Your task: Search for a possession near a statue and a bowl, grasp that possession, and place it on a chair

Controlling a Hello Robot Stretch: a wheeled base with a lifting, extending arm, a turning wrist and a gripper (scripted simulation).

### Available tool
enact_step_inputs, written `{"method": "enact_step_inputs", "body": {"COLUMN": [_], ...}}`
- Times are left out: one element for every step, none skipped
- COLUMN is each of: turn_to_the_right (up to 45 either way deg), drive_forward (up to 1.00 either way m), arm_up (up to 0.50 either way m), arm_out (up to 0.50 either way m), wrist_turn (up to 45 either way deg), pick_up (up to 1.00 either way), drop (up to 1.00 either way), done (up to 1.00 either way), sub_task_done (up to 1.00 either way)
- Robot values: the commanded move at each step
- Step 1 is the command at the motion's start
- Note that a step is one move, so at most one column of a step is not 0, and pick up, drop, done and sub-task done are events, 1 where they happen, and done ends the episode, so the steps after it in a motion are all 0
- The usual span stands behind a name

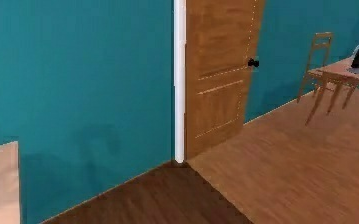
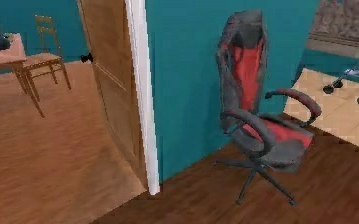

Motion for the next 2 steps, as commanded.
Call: {"method": "enact_step_inputs", "body": {"turn_to_the_right": [0.0, -45.0], "drive_forward": [0.1, 0.0], "arm_up": [0.0, 0.0], "arm_out": [0.0, 0.0], "wrist_turn": [0.0, 0.0], "pick_up": [0.0, 0.0], "drop": [0.0, 0.0], "done": [0.0, 0.0], "sub_task_done": [0.0, 0.0]}}
